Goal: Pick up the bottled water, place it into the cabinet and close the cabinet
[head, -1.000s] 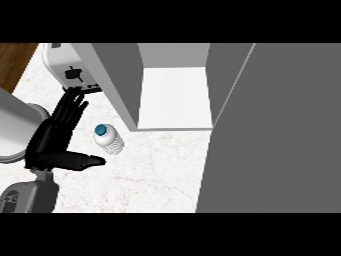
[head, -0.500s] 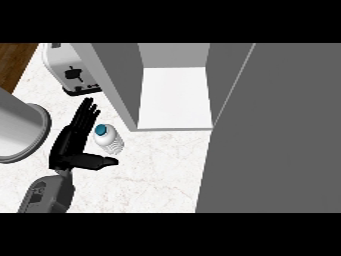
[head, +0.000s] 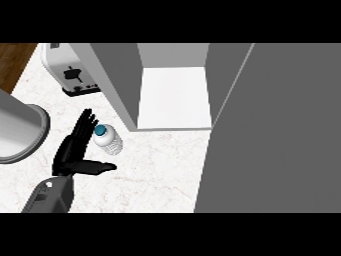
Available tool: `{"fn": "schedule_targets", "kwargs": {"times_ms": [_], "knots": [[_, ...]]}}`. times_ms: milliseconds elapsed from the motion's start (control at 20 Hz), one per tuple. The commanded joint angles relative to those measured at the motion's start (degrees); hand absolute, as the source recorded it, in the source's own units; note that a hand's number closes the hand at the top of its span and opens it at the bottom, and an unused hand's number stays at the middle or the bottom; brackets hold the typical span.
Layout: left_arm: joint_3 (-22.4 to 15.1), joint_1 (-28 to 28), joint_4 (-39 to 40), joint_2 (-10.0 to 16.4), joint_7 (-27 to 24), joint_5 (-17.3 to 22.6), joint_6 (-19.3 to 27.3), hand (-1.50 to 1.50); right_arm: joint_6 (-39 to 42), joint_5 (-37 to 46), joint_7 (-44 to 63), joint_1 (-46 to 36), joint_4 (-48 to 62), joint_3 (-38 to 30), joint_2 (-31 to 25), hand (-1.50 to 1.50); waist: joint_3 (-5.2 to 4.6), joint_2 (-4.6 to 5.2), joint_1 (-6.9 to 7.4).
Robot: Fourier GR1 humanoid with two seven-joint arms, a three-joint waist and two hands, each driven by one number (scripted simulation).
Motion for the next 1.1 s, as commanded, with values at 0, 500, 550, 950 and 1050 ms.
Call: {"fn": "schedule_targets", "kwargs": {"times_ms": [0, 500, 550, 950, 1050], "knots": [[0.25, -1.17, 6.86, 1.0, -4.64, -1.11, -1.78, -1.5, -0.58, 4.42, 4.36, 0.11, -8.82, 1.15, -0.36, -1.5, 0.01, 0.0, 0.3], [2.57, -8.57, 20.21, -1.02, -12.66, -0.59, -3.82, -1.5, -0.69, 1.87, -1.76, 5.0, -8.72, 0.37, -2.84, -1.5, 0.03, 0.16, -0.77], [2.9, -9.52, 21.61, -0.44, -13.33, -0.48, -4.48, -1.5, -3.66, 7.71, 2.12, 0.8, -5.18, 4.5, 0.48, -1.5, -0.02, 0.09, 0.0], [4.67, -12.49, 28.34, -0.7, -17.46, 0.05, -5.89, -1.5, -2.07, 1.31, 0.76, 5.72, -10.15, -0.5, -3.69, -1.5, -0.02, 0.22, -0.46], [4.27, -13.04, 27.7, -2.04, -15.93, 0.19, -5.7, -1.5, -3.51, 4.25, 1.94, 4.45, -10.19, 0.61, -2.79, -1.5, -0.01, 0.04, -0.19]]}}
